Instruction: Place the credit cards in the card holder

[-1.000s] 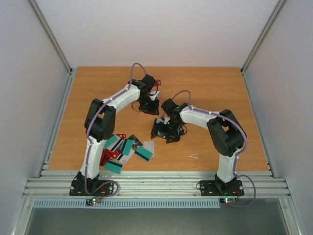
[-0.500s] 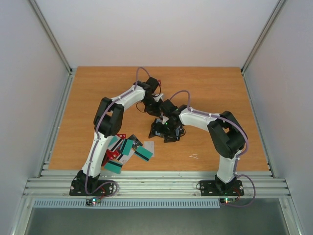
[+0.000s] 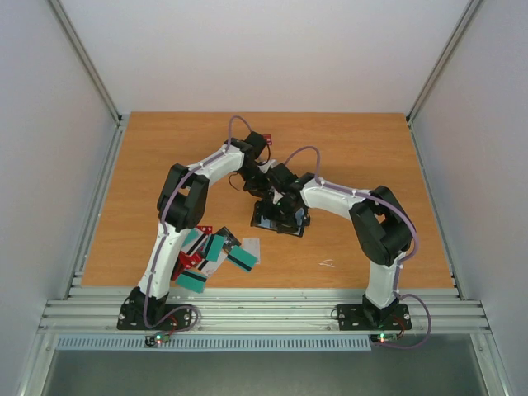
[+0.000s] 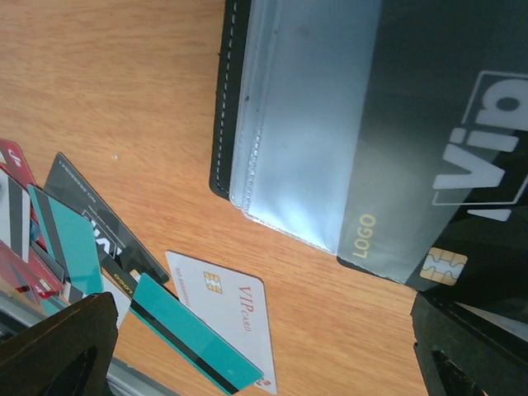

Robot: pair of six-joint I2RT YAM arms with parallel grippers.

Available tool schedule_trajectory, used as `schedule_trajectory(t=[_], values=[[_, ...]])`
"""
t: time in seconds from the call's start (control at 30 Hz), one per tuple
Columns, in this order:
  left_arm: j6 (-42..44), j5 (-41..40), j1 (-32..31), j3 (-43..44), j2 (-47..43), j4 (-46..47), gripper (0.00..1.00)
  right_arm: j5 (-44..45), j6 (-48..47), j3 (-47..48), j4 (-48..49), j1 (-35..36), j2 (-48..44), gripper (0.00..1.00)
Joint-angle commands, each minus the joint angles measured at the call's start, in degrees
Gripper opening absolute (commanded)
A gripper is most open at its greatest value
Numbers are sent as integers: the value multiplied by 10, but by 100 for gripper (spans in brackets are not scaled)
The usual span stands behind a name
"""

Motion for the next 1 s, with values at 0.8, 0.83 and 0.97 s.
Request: schedule_trajectory(t=[0.8,0.83,0.97], values=[[-55,7,14,0,-26,7,29,-151,-9,-16,49,-12,-57,98],[-55,7,17,1,-30,7,30,-150,-16,-16,36,-17,-64,99],[-46,-19,22,-1,-54,-14,37,-114,-40,-8,-28,-46,-78,99]])
